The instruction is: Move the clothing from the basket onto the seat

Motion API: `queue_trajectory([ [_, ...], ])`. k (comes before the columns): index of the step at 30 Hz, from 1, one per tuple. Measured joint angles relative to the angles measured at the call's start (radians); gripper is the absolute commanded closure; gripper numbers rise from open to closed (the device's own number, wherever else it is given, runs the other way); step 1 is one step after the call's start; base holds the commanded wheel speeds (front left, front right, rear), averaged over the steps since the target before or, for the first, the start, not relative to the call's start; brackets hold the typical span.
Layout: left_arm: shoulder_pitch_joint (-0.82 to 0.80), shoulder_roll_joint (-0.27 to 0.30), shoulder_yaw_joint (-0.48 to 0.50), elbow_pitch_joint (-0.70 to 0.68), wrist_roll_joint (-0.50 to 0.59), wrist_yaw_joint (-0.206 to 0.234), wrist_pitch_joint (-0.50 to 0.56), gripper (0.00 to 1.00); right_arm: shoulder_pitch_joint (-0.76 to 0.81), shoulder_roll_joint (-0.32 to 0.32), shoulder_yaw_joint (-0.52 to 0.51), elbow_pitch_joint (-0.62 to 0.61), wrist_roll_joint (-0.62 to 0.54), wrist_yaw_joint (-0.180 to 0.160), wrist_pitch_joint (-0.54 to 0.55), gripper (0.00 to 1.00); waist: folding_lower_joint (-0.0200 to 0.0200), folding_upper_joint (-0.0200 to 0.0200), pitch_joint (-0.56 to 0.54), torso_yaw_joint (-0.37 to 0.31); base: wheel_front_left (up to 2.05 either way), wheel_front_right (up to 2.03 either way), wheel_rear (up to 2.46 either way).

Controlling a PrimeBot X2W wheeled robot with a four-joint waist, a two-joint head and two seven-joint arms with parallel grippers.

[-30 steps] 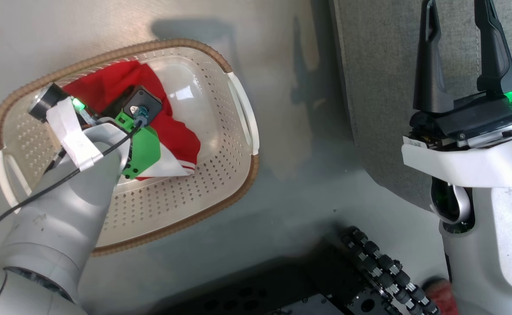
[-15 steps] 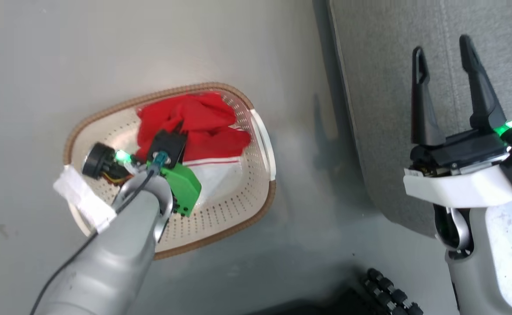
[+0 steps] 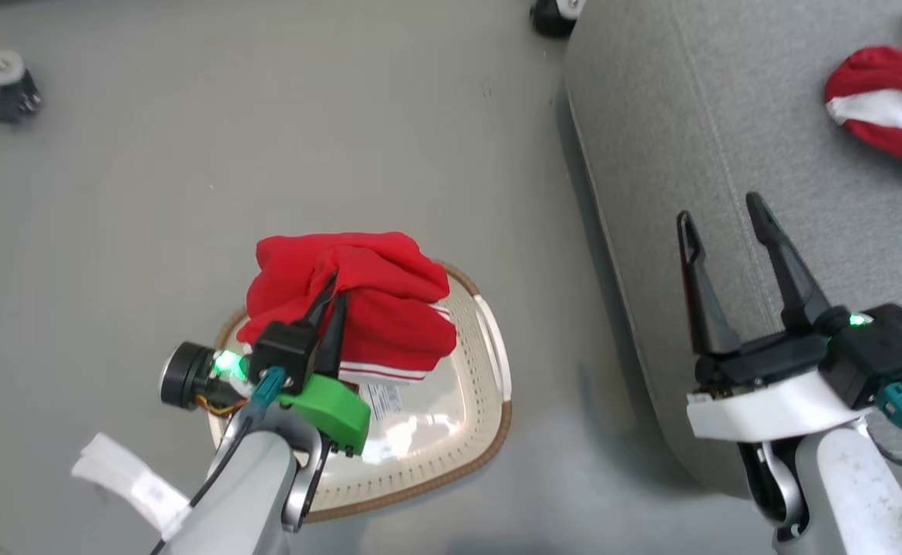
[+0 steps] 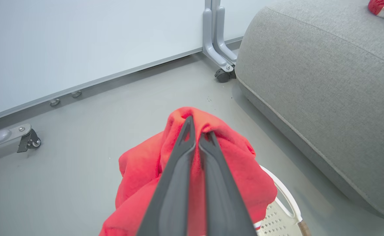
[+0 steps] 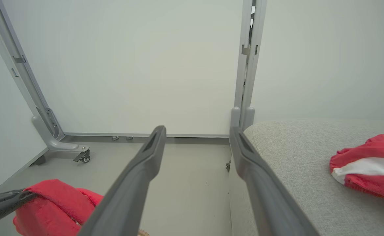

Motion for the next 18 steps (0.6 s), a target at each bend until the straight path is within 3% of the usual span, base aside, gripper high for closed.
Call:
queue_trajectory([
  [6,0.103,-0.007,0.093,-0.165,-0.026,-0.014,0.000,1.00,0.070,0.003,0.033,0.016,0.009,0.000,0.000,0.00,0.0000,0.0000,-0.125,0.010,0.00,0.00,0.00],
  [11,0.147,-0.004,0.139,-0.294,0.019,-0.028,-0.001,1.00,0.103,0.004,0.072,0.026,0.015,0.000,0.000,0.00,0.0000,0.0000,-0.217,0.013,0.00,0.00,0.00],
  [18,0.176,-0.006,0.137,-0.380,0.058,-0.089,-0.001,1.00,0.122,-0.020,0.158,0.032,0.019,0.000,0.000,0.00,0.0000,0.0000,-0.313,0.005,0.00,0.00,0.00],
])
